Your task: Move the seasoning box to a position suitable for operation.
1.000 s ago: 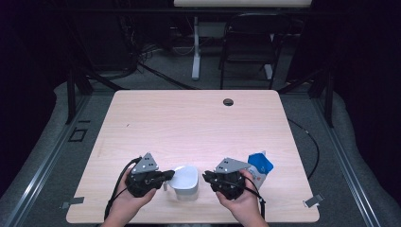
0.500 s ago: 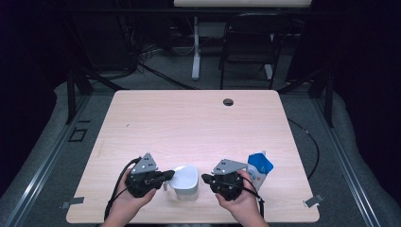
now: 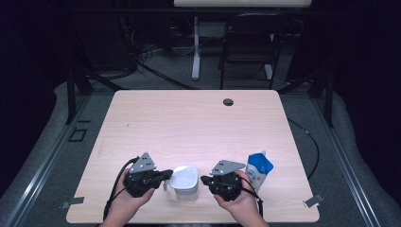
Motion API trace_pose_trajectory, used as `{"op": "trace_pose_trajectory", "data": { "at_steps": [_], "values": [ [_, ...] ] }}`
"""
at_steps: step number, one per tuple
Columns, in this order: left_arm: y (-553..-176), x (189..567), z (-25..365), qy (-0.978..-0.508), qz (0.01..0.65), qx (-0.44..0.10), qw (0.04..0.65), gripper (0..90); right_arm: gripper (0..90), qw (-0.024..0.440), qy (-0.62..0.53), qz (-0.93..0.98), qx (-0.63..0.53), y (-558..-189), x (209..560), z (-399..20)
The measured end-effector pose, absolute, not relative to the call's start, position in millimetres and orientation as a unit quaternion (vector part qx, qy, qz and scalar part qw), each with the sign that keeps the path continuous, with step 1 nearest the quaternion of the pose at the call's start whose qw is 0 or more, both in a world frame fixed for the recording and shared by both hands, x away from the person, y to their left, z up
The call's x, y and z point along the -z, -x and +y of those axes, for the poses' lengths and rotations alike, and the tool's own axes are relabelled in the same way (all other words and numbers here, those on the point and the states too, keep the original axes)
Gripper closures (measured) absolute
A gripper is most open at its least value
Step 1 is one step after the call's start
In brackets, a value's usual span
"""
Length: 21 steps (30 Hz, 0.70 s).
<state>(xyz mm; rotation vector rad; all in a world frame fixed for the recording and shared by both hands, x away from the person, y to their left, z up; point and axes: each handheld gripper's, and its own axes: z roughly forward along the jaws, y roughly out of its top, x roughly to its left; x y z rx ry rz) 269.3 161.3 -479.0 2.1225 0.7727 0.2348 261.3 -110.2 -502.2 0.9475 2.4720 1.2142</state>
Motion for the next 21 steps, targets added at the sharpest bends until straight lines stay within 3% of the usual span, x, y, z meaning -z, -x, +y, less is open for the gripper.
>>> {"op": "trace_pose_trajectory", "data": {
  "at_steps": [21],
  "values": [
    [-269.9,480.0,164.3,-0.846,0.311,-0.091,0.424,90.0,88.6,0.120,-0.302,0.845,-0.425,-255.4,498.1,-101.2]
  ]
}}
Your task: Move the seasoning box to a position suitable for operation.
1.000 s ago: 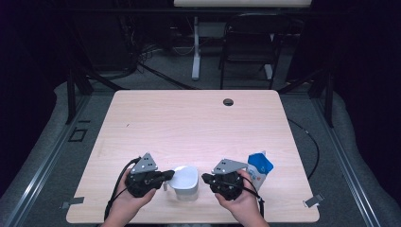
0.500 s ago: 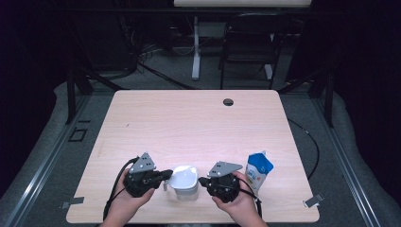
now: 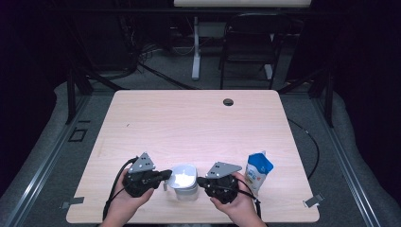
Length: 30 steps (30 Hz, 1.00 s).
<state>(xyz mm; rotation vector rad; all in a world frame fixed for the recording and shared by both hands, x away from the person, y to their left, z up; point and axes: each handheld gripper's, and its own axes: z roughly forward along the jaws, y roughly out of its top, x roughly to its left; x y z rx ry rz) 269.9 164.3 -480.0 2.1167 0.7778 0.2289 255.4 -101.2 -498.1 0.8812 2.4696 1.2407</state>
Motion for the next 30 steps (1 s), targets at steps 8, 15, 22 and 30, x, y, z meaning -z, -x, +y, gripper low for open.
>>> {"op": "trace_pose_trajectory", "data": {
  "at_steps": [8,15,22,30],
  "values": [
    [-271,480,167,-0.845,0.316,-0.087,0.424,87.5,85.0,0.121,-0.300,0.841,-0.434,-256,495,-101],
    [-268,480,172,-0.840,0.324,-0.091,0.425,85.1,87.0,0.119,-0.297,0.838,-0.442,-256,493,-99],
    [-266,479,181,-0.837,0.332,-0.096,0.425,84.4,90.0,0.113,-0.281,0.845,-0.441,-257,491,-91],
    [-264,480,191,-0.831,0.346,-0.100,0.425,84.1,90.0,0.101,-0.272,0.844,-0.452,-260,489,-87]
  ]
}}
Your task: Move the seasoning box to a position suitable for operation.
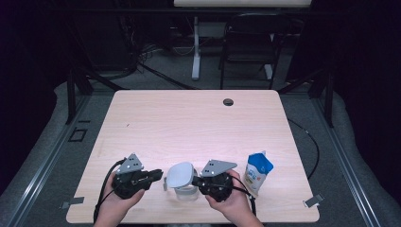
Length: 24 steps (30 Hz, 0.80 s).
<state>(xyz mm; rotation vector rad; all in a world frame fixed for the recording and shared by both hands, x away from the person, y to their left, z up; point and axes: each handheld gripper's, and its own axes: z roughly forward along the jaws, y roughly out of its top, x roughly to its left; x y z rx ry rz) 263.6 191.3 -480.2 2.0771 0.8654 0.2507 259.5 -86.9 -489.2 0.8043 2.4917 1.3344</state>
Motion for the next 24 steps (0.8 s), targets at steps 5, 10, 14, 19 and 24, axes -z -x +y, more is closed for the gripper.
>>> {"op": "trace_pose_trajectory", "data": {
  "at_steps": [5,10,14,19,24],
  "values": [
    [-263,480,199,-0.829,0.354,-0.102,0.421,83.8,90.0,0.098,-0.269,0.843,-0.456,-260,487,-81],
    [-262,479,207,-0.826,0.360,-0.108,0.421,82.0,90.0,0.094,-0.271,0.844,-0.454,-262,483,-77],
    [-261,479,211,-0.823,0.360,-0.109,0.427,76.6,90.0,0.096,-0.275,0.844,-0.451,-263,479,-75],
    [-261,479,213,-0.820,0.366,-0.122,0.423,67.1,90.0,0.092,-0.285,0.840,-0.452,-267,475,-71],
    [-263,481,214,-0.821,0.373,-0.120,0.414,64.7,90.0,0.094,-0.286,0.841,-0.450,-268,468,-65]
  ]
}}
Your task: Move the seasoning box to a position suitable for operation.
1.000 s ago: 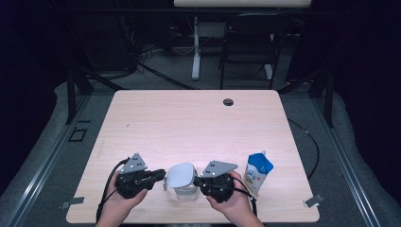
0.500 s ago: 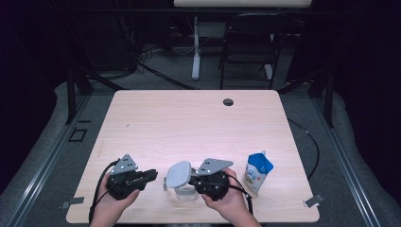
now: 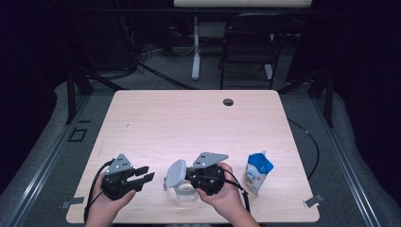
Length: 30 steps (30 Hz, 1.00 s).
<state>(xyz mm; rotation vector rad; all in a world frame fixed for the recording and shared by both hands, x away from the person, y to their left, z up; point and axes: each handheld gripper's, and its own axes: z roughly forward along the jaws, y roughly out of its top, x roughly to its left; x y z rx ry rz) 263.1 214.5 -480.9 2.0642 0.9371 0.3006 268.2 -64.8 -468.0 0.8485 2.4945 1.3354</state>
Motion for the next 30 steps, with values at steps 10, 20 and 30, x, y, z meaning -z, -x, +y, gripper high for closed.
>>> {"op": "trace_pose_trajectory", "data": {
  "at_steps": [10,20,30],
  "values": [
    [-265,482,215,-0.824,0.375,-0.118,0.409,59.9,90.0,0.094,-0.281,0.844,-0.448,-271,458,-54],
    [-265,482,215,-0.823,0.374,-0.115,0.410,59.7,90.0,0.092,-0.282,0.844,-0.447,-273,455,-52],
    [-264,482,214,-0.824,0.372,-0.116,0.411,59.8,90.0,0.097,-0.273,0.847,-0.445,-271,447,-45]
  ]
}}
